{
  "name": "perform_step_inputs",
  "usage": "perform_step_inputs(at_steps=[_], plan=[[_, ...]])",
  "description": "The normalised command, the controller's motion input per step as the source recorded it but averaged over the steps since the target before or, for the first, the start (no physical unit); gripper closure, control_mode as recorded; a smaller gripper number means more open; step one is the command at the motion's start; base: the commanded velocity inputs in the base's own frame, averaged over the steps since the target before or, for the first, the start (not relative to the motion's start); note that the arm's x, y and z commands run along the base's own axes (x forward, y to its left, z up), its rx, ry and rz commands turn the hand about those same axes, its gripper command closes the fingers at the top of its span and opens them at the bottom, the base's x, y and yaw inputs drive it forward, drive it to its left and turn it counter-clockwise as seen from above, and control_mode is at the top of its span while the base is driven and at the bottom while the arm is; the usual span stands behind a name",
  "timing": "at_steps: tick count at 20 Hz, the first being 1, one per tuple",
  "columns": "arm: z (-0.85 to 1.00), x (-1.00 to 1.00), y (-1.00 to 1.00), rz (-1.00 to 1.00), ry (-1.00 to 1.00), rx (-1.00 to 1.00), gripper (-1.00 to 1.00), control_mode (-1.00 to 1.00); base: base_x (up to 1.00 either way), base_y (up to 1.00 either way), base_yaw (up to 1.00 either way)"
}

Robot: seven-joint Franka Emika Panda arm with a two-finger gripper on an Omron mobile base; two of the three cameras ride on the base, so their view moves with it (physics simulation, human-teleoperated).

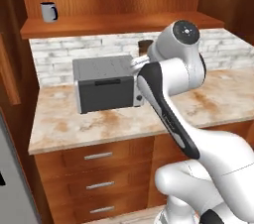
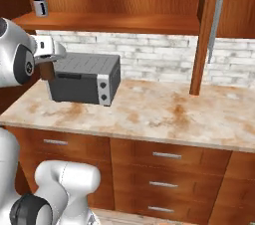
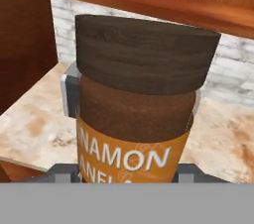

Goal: Take the cinnamon bottle from the cabinet and place it on the dining table, next to the plate with the cupcake. Then take the chocolate from the dining counter and place it on the cupcake plate.

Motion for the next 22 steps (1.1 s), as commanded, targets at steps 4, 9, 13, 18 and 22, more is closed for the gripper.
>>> perform_step_inputs(at_steps=[4, 9, 13, 18, 22], plan=[[0.00, 0.00, 0.00, 0.00, 0.00, 0.00, 1.00, 1.00, -0.84, -0.27, -0.55], [0.00, 0.00, 0.00, 0.00, 0.00, 0.00, 1.00, 1.00, -0.39, -0.16, -0.75], [0.00, 0.00, 0.00, 0.00, 0.00, 0.00, 1.00, 1.00, -0.23, -0.17, -0.80], [0.00, 0.00, 0.00, 0.00, 0.00, 0.00, 1.00, 1.00, -0.22, -0.22, -0.79], [0.00, 0.00, 0.00, 0.00, 0.00, 0.00, 1.00, 1.00, -0.21, -0.19, -0.80]])
